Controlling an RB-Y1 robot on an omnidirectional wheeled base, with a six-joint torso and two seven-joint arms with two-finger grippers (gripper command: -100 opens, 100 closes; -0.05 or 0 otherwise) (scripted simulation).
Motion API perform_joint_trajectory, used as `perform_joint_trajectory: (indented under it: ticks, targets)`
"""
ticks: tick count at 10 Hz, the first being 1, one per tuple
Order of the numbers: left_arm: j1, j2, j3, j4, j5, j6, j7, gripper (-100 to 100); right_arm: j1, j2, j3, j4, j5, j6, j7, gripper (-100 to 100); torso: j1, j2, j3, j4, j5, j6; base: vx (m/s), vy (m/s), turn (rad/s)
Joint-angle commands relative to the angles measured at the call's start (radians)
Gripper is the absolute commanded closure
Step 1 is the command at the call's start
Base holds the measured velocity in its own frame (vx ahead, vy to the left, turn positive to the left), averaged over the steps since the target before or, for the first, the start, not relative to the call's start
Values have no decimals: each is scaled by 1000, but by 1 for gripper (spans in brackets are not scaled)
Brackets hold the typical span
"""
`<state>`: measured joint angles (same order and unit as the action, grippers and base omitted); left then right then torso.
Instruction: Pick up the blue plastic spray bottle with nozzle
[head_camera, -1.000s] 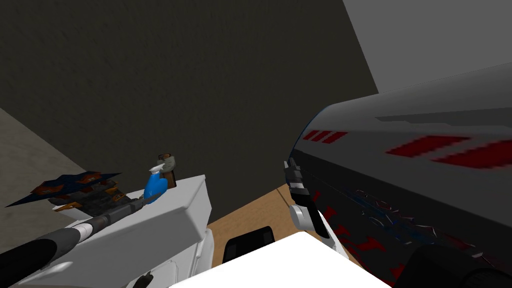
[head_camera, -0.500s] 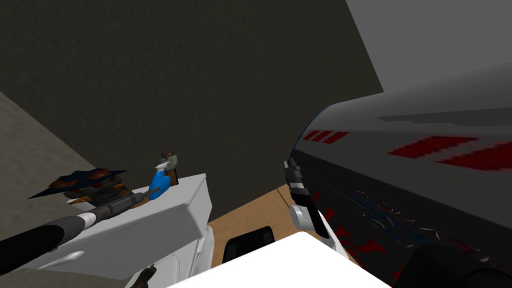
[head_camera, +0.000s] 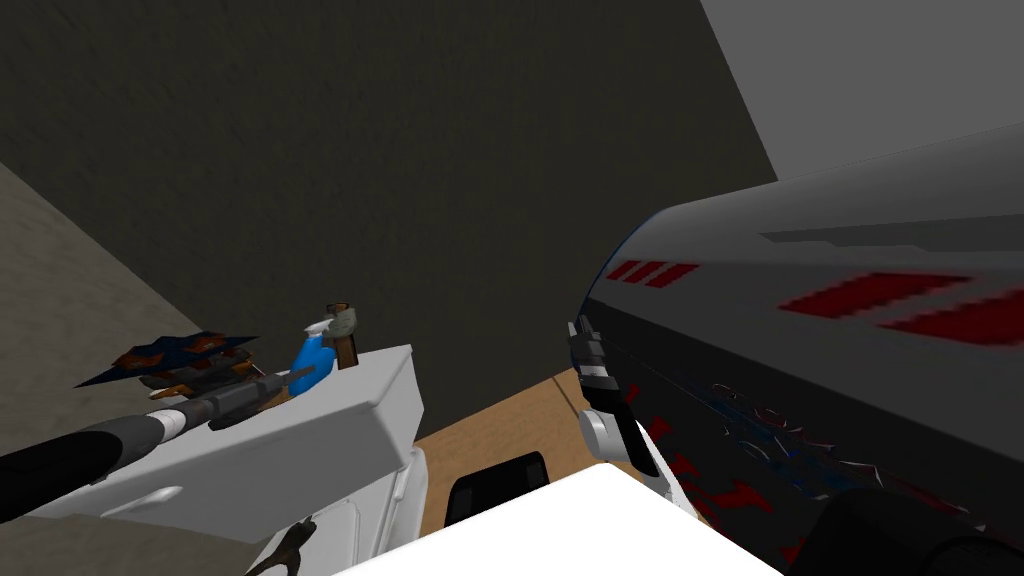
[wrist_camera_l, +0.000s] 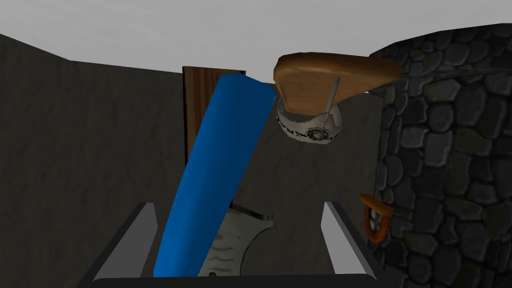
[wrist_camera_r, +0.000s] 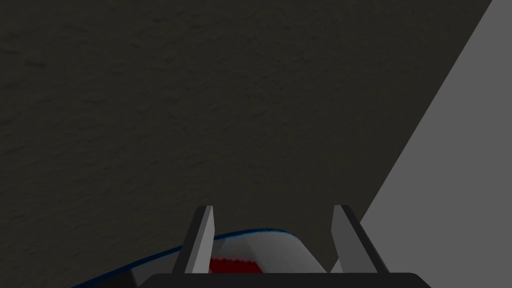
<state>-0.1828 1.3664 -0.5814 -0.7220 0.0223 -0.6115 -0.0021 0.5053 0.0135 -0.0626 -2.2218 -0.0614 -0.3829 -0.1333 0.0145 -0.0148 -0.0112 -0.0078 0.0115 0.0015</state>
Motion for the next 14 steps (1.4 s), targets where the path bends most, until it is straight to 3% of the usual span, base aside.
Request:
perform_joint_trajectory:
  ticks: [1,2,3,7,8,9,11,12,13,14]
  targets:
    - [-39,-3,-19,19,-3,-6,1,-100,0,0,0,0,0,0,0,0,0,0,0,0,0,0,-6,-9,-2]
    - [-24,-4,-13,15,-1,-4,-1,-100,0,0,0,0,0,0,0,0,1,-1,0,0,0,0,0,0,0]
    - [-26,-4,-14,16,-1,-6,-1,100,0,0,0,0,0,0,0,0,2,-1,0,0,1,0,0,0,0]
    - [-27,-5,-14,14,-2,-8,-3,100,0,0,0,0,0,0,0,0,9,-2,-1,-1,3,-2,0,-2,-5]
    - [-27,-5,-14,14,-3,-7,-3,0,0,0,0,0,0,0,0,0,9,-2,-1,0,3,-2,0,0,0]
    - [23,-21,36,-36,-25,36,6,100,0,0,0,0,0,0,0,0,9,-2,-1,0,3,-2,31,50,-64]
    - [67,-21,77,-67,-25,36,6,100,0,0,0,0,0,0,0,0,13,-5,-3,-1,4,-2,27,45,-22]
    - [74,-21,77,-77,-25,36,6,100,0,0,0,0,0,0,0,0,13,-4,-2,-1,4,-2,6,13,17]
    - [118,-38,125,-121,-47,78,12,100,0,0,0,0,0,0,0,0,11,-3,-2,-1,4,-2,33,45,-47]
    - [161,-38,159,-169,-47,78,12,100,0,0,0,0,0,0,0,0,12,-4,-2,-1,5,-1,32,51,-42]
